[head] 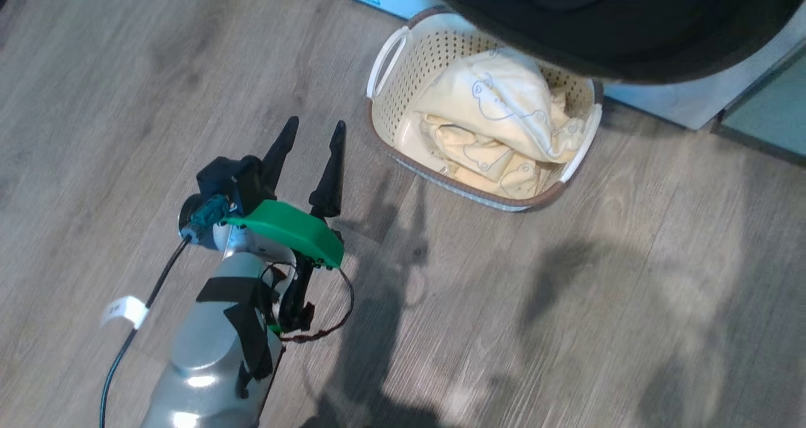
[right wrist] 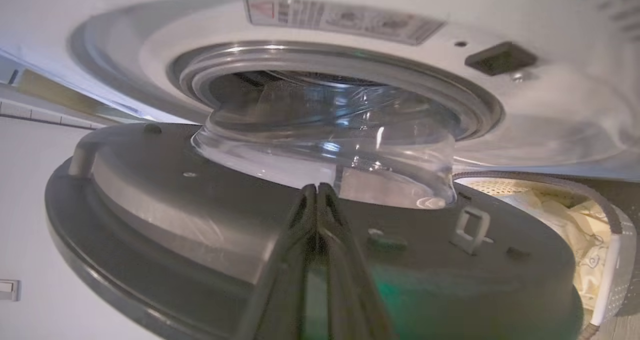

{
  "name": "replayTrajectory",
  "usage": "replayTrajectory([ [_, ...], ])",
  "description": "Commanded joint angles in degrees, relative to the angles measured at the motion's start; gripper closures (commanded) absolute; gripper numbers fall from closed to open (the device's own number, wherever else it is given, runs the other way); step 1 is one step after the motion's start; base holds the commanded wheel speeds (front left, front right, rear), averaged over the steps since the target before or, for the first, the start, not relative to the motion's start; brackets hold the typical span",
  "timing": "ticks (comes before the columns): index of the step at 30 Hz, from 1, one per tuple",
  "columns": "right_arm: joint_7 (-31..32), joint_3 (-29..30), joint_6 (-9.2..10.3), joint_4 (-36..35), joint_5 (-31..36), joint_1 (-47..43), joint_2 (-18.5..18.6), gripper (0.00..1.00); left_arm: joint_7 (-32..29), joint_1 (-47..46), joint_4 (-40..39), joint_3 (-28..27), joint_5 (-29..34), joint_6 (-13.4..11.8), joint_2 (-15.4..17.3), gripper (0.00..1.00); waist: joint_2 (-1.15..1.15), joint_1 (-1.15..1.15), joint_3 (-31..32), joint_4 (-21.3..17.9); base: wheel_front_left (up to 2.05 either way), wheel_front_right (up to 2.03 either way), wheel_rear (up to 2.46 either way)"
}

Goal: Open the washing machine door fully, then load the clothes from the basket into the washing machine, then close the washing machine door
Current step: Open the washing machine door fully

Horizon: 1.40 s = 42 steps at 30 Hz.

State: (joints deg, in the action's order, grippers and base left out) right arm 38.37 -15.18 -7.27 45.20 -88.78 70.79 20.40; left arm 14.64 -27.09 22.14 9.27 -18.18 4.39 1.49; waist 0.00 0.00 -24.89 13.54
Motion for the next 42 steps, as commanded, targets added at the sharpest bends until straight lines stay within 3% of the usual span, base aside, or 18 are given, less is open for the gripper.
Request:
replayTrajectory([
  [1,1.0,-0.5,-0.22,-2.5,-0.5,-0.6,-1.3,1.00,0.4,0.4,-1.3,-2.2,0.6,0.1,1.4,0.00,0.00,0.00,1.0,-0.3,0.00,0.00,0.00],
  [18,8.9,-2.7,-0.22,-7.1,-3.6,-12.4,-5.7,1.00,0.4,5.0,0.7,-3.9,3.8,1.7,1.4,0.00,0.00,0.00,9.5,-1.9,0.00,0.00,0.00],
  [42,11.7,-6.1,-0.22,-9.4,-3.8,-23.5,-15.6,1.00,0.4,8.4,2.1,-6.4,5.7,2.8,1.4,0.00,0.00,0.00,16.9,-1.5,0.00,0.00,0.00],
])
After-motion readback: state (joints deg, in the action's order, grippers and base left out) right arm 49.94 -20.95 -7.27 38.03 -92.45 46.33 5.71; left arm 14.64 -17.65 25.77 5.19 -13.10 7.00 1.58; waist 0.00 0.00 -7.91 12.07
